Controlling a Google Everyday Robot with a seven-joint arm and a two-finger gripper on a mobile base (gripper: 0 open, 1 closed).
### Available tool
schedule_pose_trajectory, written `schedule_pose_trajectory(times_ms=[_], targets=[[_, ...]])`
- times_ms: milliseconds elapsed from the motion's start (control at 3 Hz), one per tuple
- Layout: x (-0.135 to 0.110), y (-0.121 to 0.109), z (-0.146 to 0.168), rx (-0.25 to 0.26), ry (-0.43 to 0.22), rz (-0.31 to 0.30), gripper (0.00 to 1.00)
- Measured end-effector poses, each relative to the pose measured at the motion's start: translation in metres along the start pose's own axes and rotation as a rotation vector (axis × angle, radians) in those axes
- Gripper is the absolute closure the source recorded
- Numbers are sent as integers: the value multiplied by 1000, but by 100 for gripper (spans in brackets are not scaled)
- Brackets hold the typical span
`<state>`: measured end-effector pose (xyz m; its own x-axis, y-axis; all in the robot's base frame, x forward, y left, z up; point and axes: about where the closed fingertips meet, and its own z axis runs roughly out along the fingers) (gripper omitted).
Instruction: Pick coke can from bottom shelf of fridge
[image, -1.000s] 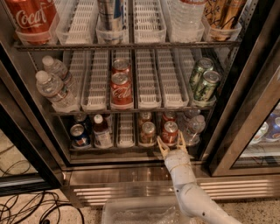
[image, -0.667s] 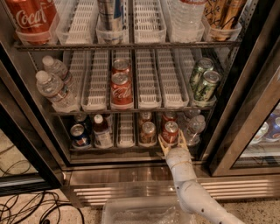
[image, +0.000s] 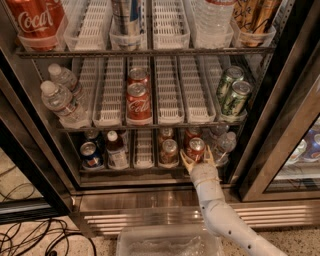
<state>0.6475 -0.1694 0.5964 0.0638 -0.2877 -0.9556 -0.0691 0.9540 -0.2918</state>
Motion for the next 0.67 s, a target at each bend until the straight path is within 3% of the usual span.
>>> schedule_pose_trajectory(times_ms=[667], targets=[[0,6,1,-27,10,28,79]])
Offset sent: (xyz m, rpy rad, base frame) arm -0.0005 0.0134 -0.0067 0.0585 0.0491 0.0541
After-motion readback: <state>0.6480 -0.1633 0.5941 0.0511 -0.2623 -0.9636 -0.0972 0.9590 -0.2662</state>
